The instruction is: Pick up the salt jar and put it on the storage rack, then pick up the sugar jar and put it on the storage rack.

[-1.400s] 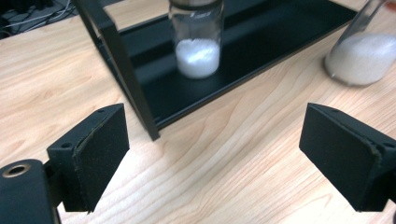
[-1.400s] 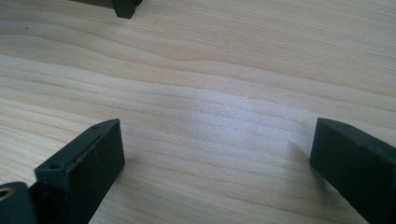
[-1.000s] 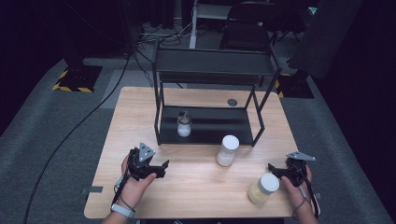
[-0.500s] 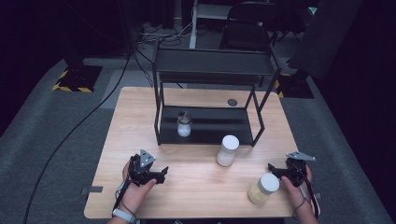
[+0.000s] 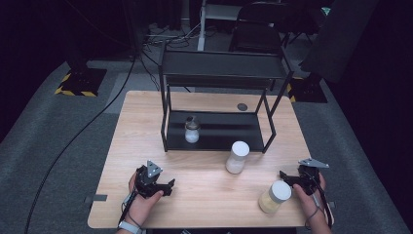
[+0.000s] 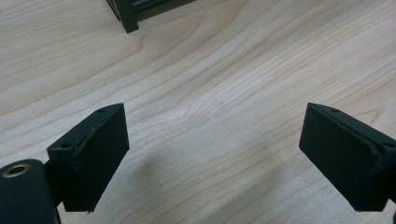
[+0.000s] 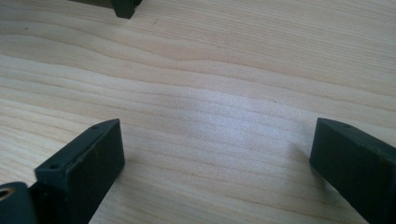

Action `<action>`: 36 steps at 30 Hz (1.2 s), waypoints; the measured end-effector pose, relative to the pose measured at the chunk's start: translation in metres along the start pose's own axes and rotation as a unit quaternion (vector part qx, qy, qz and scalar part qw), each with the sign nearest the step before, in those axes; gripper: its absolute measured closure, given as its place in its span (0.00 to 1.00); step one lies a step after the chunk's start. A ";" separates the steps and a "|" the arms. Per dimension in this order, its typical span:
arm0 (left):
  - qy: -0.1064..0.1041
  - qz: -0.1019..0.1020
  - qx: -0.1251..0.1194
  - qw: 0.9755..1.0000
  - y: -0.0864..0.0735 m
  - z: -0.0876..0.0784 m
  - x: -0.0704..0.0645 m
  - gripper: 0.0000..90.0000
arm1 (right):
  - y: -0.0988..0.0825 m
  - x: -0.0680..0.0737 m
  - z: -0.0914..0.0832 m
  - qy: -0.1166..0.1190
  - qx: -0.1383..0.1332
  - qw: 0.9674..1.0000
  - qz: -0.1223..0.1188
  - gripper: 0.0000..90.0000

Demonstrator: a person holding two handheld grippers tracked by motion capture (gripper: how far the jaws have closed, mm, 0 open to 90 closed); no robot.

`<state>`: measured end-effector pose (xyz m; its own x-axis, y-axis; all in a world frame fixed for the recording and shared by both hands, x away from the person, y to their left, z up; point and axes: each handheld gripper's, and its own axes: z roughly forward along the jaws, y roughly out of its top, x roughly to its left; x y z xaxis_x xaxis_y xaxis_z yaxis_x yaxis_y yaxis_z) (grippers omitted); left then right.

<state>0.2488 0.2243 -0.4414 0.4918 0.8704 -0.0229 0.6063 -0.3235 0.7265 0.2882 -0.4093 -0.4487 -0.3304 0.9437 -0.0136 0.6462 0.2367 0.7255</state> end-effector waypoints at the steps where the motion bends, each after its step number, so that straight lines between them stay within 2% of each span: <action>1: 0.000 -0.001 0.003 1.000 0.000 0.000 0.000 0.09 | 0.000 0.000 0.000 0.000 0.000 1.000 0.000 0.03; 17: 0.007 -0.003 0.020 1.000 -0.001 0.008 -0.002 0.05 | 0.000 0.000 0.000 0.000 0.000 1.000 0.001 0.03; 32: 0.008 -0.004 0.021 1.000 -0.001 0.009 -0.001 0.04 | 0.000 0.000 -0.001 0.000 0.001 1.000 0.003 0.03; 36: 0.010 -0.005 0.021 1.000 -0.001 0.008 -0.002 0.04 | 0.010 -0.001 -0.005 0.005 0.024 1.000 0.000 0.04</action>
<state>0.2525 0.2195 -0.4476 0.4728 0.8810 -0.0169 0.6375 -0.3288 0.6967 0.2920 -0.4090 -0.4382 -0.3376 0.9412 -0.0072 0.6777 0.2484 0.6921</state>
